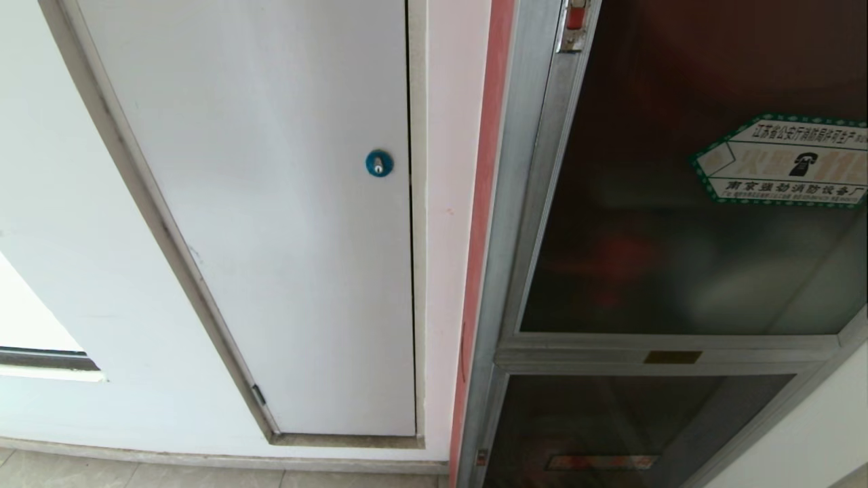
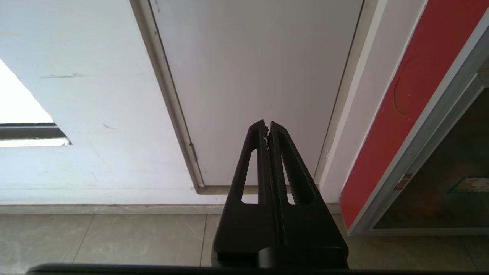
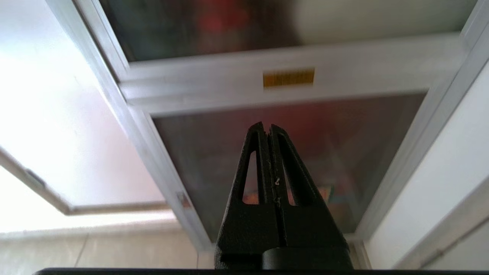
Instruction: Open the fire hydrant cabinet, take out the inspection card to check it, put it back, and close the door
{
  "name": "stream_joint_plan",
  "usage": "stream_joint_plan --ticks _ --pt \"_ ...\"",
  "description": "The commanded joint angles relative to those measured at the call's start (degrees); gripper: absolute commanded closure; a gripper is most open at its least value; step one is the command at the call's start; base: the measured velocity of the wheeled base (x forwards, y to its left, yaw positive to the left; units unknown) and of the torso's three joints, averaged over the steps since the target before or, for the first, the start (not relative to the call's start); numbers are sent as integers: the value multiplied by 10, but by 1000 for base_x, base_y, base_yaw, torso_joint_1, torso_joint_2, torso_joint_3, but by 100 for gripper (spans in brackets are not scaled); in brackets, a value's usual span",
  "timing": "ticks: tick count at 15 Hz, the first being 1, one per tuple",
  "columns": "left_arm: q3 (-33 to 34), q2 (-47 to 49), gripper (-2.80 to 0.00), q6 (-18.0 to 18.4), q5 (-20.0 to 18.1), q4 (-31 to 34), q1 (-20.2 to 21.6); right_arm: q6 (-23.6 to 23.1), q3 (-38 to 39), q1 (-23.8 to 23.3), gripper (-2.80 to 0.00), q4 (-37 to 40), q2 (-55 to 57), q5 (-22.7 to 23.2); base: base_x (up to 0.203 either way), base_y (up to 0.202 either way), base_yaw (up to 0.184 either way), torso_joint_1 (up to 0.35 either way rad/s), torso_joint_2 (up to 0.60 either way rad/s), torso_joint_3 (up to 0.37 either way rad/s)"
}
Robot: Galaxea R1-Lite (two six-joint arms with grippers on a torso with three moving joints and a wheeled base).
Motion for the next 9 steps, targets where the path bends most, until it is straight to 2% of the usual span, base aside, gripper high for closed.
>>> stream_joint_plan --ticks 1,6,9 --pt "0 1 0 0 -1 0 0 0 -29 0 0 6 4 -1 0 0 0 0 0 0" --pt "0 1 0 0 0 1 0 1 -131 1 0 11 101 15 0 0 0 0 0 0" --pt "0 1 0 0 0 0 0 2 -234 2 0 11 190 74 0 0 0 0 0 0"
